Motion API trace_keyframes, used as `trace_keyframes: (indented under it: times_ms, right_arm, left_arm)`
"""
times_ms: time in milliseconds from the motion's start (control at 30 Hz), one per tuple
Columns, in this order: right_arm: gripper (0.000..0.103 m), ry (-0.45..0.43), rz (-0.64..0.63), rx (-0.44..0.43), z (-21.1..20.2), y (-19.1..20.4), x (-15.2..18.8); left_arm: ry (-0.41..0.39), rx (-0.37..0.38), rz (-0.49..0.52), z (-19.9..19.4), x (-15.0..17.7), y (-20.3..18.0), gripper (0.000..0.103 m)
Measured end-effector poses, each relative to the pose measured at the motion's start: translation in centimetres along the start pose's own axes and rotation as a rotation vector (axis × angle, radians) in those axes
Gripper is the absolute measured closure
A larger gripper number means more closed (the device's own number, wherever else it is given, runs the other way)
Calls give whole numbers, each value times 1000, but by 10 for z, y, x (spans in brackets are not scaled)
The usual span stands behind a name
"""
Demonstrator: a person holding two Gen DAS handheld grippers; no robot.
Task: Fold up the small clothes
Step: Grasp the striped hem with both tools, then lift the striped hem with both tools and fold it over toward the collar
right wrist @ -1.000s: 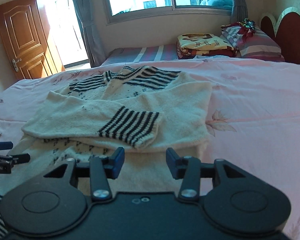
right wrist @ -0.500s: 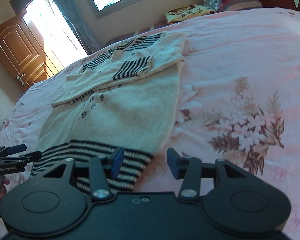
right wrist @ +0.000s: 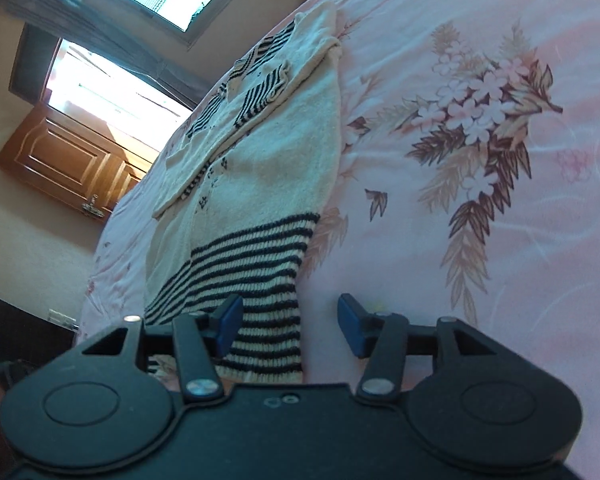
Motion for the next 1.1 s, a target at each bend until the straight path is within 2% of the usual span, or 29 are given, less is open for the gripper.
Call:
trace_keyframes:
  times_ms: [133, 200, 233, 267, 533, 600, 633, 667, 700, 733, 800, 933, 1033, 1100]
  right_arm:
    - [52, 10, -4, -53, 14, 1, -7]
    - [53, 16, 1, -76, 21, 0, -12]
    - [53, 21, 8, -87, 24, 0, -14]
    - [54, 31, 8, -97, 27, 1, -17]
    - [58, 80, -55, -123, 34, 16, -10]
    - [67, 91, -67, -124, 41, 20, -8]
    - [83, 101, -77, -120, 45, 23, -8]
    - [96, 118, -95, -105, 50, 26, -7]
    - [96, 117, -120, -87, 51, 29, -7]
    - [96, 101, -148, -74, 49, 33, -8]
    - [96, 59, -185, -63, 37, 38, -12]
    - [97, -31, -242, -73, -3, 42, -20]
    - [97, -40, -239, -64, -10, 30, -13]
    - [97, 15, -209, -17, 2, 15, -2]
  left_arm:
    - [16, 52, -32, 16, -6, -4, 36]
    - [27, 56, -37, 25, -9, -7, 48]
    - [39, 42, -35, 32, -11, -8, 65]
    - [44, 36, -30, 36, -11, -9, 75]
    - [18, 39, -15, 42, -6, -16, 75]
    - [21, 41, -21, 44, -8, -17, 75]
    - [20, 39, -21, 45, -8, -17, 76]
    - [10, 32, -20, 45, -8, -19, 82]
    - [6, 15, -14, 45, -8, -19, 94]
    - [-5, -2, -6, 44, -8, -20, 98]
    - [-54, 22, -8, 28, -11, -17, 98]
    - [-119, 127, -1, -2, -14, -11, 98]
    - [-114, 79, -22, 1, -11, 6, 98]
    - [-77, 30, -44, 14, -5, 18, 98]
Point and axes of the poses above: each gripper's, at about its wrist camera, not at the fingertips, and z roughly the way its jaws point, y to its left, x to its underside, the point moved 5 cm from there along z, roughly the way its jaws point, and after that the axes turned 15 degrees about -z, right-handed, at the moved point
